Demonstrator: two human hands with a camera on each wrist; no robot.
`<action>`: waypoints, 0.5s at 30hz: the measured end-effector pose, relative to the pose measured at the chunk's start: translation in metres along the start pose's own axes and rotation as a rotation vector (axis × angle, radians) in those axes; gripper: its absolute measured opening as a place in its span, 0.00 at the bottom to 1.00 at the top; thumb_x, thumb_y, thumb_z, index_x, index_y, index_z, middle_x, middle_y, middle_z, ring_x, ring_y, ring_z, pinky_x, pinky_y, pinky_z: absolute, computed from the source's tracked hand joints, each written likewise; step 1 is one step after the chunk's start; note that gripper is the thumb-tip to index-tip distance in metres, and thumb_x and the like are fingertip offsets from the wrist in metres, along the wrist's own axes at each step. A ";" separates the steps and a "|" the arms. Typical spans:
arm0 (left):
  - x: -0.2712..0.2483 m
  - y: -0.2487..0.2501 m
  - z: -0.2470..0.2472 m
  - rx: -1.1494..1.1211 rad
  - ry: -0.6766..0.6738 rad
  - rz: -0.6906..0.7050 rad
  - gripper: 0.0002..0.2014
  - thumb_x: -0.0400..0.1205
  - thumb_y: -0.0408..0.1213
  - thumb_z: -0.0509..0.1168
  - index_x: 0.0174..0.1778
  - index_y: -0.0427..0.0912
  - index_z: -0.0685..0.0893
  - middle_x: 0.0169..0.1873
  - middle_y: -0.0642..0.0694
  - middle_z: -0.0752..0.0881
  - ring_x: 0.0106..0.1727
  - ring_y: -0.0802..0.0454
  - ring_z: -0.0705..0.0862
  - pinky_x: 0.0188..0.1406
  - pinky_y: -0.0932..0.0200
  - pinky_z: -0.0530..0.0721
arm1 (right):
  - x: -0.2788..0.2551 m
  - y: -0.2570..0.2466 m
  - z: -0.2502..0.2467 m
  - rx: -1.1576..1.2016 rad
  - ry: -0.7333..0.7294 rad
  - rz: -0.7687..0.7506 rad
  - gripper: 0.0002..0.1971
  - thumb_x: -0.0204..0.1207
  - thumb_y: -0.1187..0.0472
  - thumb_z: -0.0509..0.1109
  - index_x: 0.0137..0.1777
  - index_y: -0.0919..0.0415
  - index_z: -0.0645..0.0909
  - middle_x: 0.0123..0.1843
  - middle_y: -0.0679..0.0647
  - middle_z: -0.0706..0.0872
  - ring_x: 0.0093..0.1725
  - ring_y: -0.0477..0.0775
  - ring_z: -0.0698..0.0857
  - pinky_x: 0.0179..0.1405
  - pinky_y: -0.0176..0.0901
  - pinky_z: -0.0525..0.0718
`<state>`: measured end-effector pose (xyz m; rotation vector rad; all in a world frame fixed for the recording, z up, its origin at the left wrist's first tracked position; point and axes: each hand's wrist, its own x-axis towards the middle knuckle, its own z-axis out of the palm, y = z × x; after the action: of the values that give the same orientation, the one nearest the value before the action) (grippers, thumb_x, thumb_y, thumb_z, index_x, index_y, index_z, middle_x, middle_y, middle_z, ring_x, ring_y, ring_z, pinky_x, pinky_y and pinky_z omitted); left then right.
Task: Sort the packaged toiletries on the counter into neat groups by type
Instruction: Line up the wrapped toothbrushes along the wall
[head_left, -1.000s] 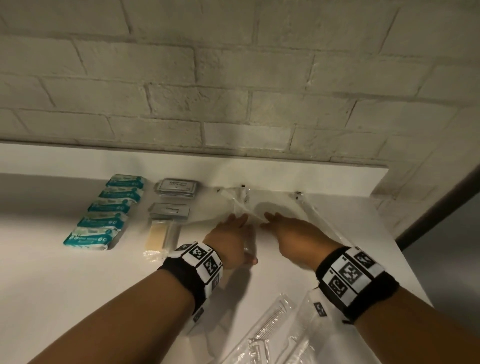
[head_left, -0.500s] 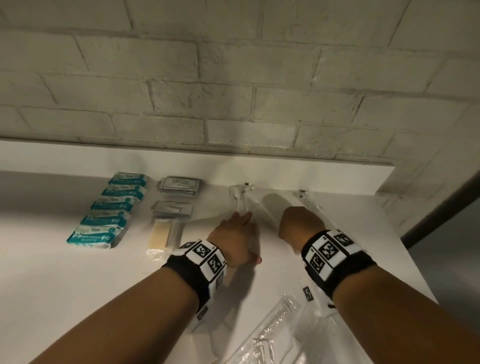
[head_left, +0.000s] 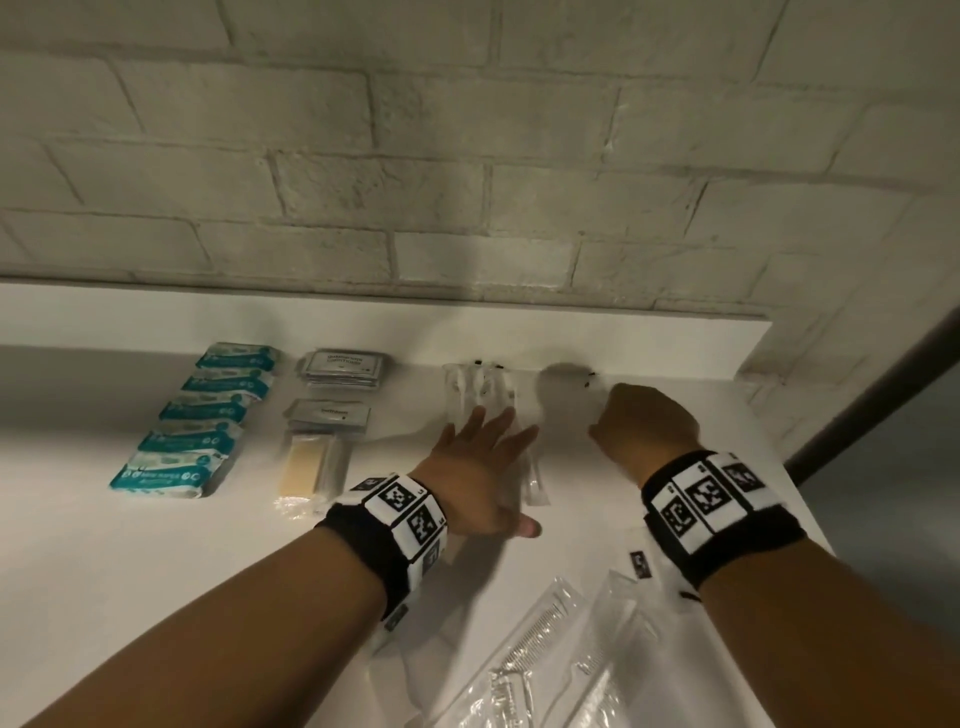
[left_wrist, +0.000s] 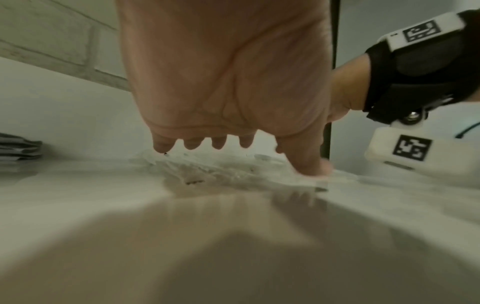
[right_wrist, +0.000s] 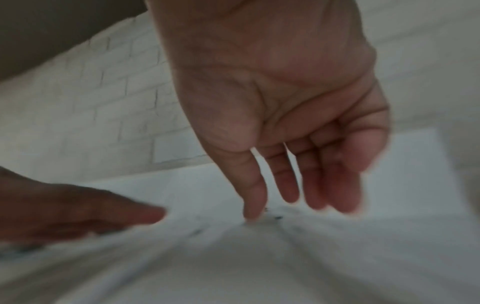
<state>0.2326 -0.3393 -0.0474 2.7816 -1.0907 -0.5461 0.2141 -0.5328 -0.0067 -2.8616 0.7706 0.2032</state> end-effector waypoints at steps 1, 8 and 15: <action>0.001 0.002 0.000 0.022 -0.017 -0.011 0.51 0.71 0.70 0.63 0.84 0.58 0.42 0.85 0.50 0.38 0.84 0.41 0.36 0.80 0.35 0.42 | 0.003 0.010 0.000 -0.030 -0.030 0.072 0.16 0.78 0.56 0.63 0.65 0.55 0.80 0.62 0.57 0.85 0.62 0.61 0.84 0.58 0.50 0.79; 0.005 0.002 -0.003 -0.017 -0.022 -0.059 0.44 0.76 0.67 0.60 0.84 0.54 0.52 0.85 0.50 0.42 0.85 0.40 0.41 0.81 0.32 0.48 | 0.008 0.035 0.012 -0.044 -0.012 0.155 0.20 0.76 0.58 0.65 0.67 0.61 0.72 0.65 0.61 0.77 0.64 0.64 0.79 0.59 0.55 0.77; 0.004 0.003 -0.002 0.015 -0.034 -0.053 0.40 0.81 0.61 0.58 0.85 0.51 0.49 0.85 0.49 0.45 0.85 0.40 0.40 0.81 0.35 0.46 | 0.011 0.048 0.007 -0.220 -0.083 0.176 0.18 0.77 0.63 0.59 0.67 0.60 0.75 0.67 0.59 0.78 0.68 0.62 0.74 0.66 0.54 0.72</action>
<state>0.2342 -0.3445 -0.0463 2.8318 -1.0345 -0.5961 0.1983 -0.5777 -0.0215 -2.9626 1.0436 0.4536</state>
